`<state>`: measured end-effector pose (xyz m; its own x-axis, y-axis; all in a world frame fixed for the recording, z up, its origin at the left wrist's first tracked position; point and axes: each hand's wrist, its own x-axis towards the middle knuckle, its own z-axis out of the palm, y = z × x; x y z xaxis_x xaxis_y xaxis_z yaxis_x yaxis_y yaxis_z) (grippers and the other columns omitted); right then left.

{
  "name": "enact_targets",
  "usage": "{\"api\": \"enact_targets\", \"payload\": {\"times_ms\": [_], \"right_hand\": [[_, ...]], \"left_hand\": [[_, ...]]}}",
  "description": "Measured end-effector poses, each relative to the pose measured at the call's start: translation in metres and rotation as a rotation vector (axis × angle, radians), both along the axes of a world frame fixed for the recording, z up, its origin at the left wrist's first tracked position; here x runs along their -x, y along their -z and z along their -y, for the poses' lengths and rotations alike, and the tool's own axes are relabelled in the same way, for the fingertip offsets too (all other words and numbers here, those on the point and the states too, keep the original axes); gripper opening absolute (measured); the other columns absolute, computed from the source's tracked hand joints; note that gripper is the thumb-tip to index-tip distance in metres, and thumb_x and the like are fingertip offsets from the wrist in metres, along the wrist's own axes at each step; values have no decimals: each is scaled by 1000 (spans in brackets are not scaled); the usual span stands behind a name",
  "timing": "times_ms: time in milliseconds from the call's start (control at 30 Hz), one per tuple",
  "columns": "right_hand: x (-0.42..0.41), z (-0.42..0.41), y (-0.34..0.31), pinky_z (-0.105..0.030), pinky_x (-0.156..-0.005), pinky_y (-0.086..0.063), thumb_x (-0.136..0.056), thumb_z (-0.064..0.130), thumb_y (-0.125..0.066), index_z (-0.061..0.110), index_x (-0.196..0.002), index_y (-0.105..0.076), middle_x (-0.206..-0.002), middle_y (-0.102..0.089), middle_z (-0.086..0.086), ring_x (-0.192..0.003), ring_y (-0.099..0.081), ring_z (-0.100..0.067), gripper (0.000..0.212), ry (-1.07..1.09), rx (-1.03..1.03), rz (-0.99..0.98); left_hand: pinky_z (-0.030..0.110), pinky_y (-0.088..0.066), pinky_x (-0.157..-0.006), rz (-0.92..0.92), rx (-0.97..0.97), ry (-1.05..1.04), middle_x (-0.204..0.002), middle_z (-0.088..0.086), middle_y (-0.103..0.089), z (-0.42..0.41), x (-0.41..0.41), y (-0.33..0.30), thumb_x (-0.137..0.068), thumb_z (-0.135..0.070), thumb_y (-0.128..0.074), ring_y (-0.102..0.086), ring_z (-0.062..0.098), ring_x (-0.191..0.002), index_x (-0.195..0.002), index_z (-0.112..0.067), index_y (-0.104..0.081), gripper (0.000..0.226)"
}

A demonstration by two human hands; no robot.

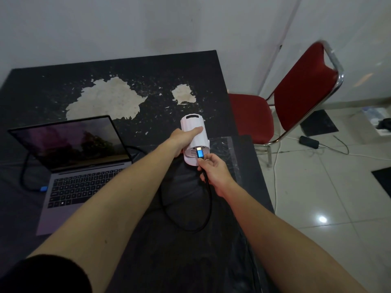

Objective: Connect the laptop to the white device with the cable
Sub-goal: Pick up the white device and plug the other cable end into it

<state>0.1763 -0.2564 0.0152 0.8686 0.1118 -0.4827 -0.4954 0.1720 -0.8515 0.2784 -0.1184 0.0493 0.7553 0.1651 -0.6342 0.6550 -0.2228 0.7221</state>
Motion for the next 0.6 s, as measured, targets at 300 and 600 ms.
{"api": "enact_targets", "payload": {"times_ms": [300, 600], "right_hand": [[4, -2, 4, -25, -47, -44, -95, 15, -65, 3, -102, -62, -71, -61, -6, -49, -48, -12, 14, 35, 36, 3], [4, -3, 7, -23, -43, -40, -95, 16, -64, 2, -102, -63, -68, -59, -4, -47, -45, -9, 16, 62, 127, -5]], "left_hand": [[42, -59, -86, 12, 13, 1, -117, 9, -68, 1, 4, 1, -66, -58, -81, -69, 24, -94, -128, -9, -53, 84], [43, -58, -88, 3, 9, -9, -120, 9, -67, -1, 4, 8, -70, -56, -80, -68, 24, -95, -130, -9, -52, 81]]}}
